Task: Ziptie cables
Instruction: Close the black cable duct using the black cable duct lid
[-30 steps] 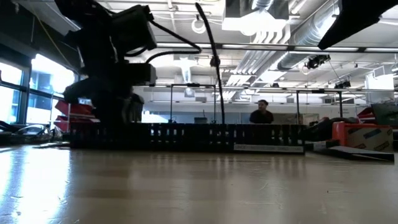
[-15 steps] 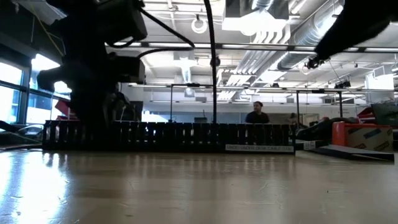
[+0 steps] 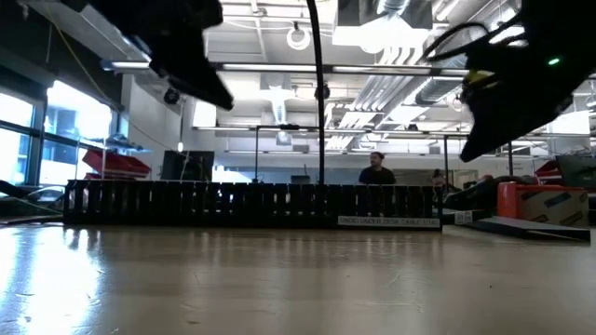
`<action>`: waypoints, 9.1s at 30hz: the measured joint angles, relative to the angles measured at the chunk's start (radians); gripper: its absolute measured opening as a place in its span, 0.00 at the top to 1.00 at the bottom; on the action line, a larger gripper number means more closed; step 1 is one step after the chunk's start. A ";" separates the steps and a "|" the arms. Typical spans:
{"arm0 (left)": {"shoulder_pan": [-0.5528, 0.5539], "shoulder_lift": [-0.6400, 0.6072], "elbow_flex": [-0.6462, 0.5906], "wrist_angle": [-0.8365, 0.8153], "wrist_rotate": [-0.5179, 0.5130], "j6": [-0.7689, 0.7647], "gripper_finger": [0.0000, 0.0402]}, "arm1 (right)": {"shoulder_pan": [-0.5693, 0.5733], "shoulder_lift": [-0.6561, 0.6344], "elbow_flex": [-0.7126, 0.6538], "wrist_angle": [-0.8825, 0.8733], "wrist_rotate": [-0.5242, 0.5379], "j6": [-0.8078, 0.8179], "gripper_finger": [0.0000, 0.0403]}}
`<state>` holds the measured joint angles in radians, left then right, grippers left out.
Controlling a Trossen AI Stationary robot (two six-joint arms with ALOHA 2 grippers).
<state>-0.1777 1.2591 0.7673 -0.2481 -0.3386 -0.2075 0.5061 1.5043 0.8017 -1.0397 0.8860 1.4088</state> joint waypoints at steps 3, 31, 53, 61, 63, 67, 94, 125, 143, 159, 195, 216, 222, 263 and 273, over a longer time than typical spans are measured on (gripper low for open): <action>-0.003 -0.007 0.000 0.068 -0.093 0.061 0.57 | -0.104 0.000 0.000 0.018 -0.014 -0.061 0.22; 0.049 0.156 -0.002 0.166 -0.033 0.209 0.57 | -0.687 -0.057 -0.044 0.585 -0.302 -1.078 0.11; 0.066 0.156 -0.138 0.437 -0.020 0.211 0.57 | -0.553 -0.303 -0.340 0.694 -0.074 -0.505 0.11; 0.086 0.156 -0.138 0.477 -0.018 0.203 0.57 | -0.560 -0.175 -0.343 0.828 -0.086 -0.441 0.11; 0.087 0.156 -0.138 0.488 -0.010 0.201 0.57 | -0.572 -0.126 -0.343 0.844 -0.108 -0.437 0.11; 0.087 0.156 -0.138 0.487 -0.009 0.200 0.57 | -0.587 -0.036 -0.343 0.896 -0.104 -0.429 0.11; 0.086 0.156 -0.138 0.468 -0.008 0.193 0.57 | -0.631 -0.012 -0.291 1.012 -0.174 -0.580 0.11; 0.086 0.156 -0.138 0.472 -0.009 0.183 0.57 | -0.652 0.140 -0.291 1.066 -0.217 -0.544 0.25; 0.085 0.156 -0.138 0.479 -0.008 0.175 0.57 | -0.652 -0.027 -0.294 1.059 -0.378 -0.701 0.47; 0.085 0.146 -0.138 0.476 -0.008 0.175 0.57 | -0.651 -0.158 -0.292 1.032 -0.592 -0.825 0.47; 0.096 -0.672 -0.137 -0.208 0.029 -0.070 0.58 | -0.469 0.308 0.464 0.875 -0.883 -1.407 0.47; 0.024 -0.729 -0.298 -0.341 0.294 -0.210 1.00 | -0.442 0.818 1.189 0.405 -0.895 -1.462 0.47; -0.039 -0.726 -0.315 -0.309 0.224 -0.234 1.00 | -0.458 0.828 1.201 0.376 -0.894 -1.406 0.47; -0.144 -0.519 -0.479 -0.089 0.089 -0.420 1.00 | -0.469 0.864 1.198 0.379 -0.964 -1.435 0.47; -0.144 -0.489 -0.493 -0.063 0.112 -0.435 1.00 | -0.469 0.865 1.198 0.377 -0.970 -1.444 0.47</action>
<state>-0.3214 0.7700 0.2742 -0.3113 -0.2269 -0.6424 0.0372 2.3688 1.9999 -0.6627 -0.0837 -0.0349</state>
